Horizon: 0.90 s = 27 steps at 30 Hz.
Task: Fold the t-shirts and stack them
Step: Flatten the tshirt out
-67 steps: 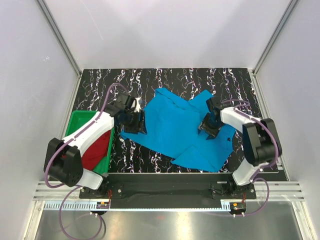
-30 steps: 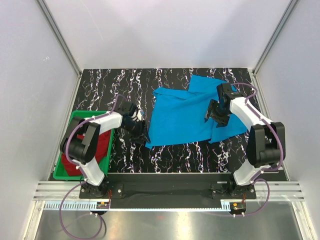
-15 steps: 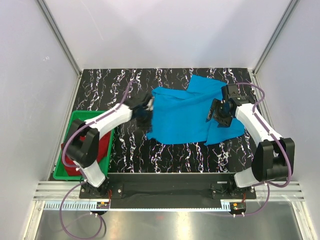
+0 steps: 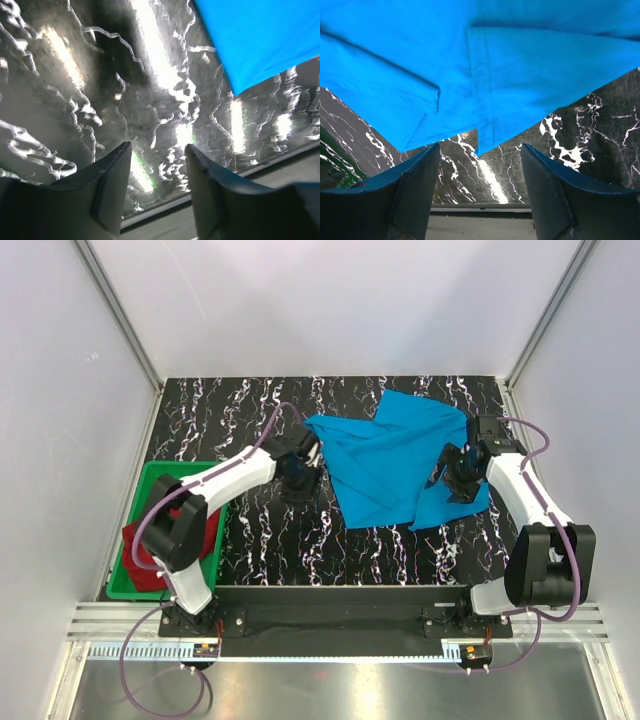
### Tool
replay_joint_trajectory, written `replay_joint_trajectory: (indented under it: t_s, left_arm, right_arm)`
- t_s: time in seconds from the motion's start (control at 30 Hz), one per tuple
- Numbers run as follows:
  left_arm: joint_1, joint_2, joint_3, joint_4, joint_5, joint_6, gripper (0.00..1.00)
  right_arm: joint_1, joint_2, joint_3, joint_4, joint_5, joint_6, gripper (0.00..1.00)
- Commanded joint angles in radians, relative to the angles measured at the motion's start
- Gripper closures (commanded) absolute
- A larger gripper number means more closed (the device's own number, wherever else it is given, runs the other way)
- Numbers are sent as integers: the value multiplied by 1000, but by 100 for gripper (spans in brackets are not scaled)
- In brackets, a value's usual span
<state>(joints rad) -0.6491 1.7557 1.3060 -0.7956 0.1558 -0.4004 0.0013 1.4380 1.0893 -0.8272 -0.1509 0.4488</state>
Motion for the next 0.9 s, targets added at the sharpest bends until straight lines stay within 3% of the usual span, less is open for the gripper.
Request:
replay_joint_trajectory:
  t_s: [0.0, 0.07, 0.13, 0.2, 0.37, 0.53, 0.83, 0.87]
  left_arm:
    - [-11, 12, -28, 195, 253, -38, 51]
    - [-9, 54, -42, 368, 430, -99, 57]
    - [-18, 119, -39, 522, 502, -221, 57]
    - [-50, 154, 5, 568, 502, -264, 51]
    - [-136, 290, 270, 342, 299, -129, 44]
    - [-187, 390, 398, 243, 153, -17, 61]
    - [-241, 530, 585, 181, 33, 34, 62]
    - [-247, 539, 601, 170, 21, 41, 66]
  right_arm:
    - [5, -33, -19, 8, -45, -12, 27]
    - [6, -33, -19, 5, -53, -9, 27]
    - [5, -39, -19, 3, -49, -10, 27]
    - [5, -47, -19, -4, -41, -13, 27]
    - [5, -79, -42, -18, -33, -12, 27]
    - [-27, -122, -72, -30, -27, -12, 27]
    - [-37, -136, -80, -46, -32, -19, 27]
    - [-37, -134, -78, -44, -30, -21, 27]
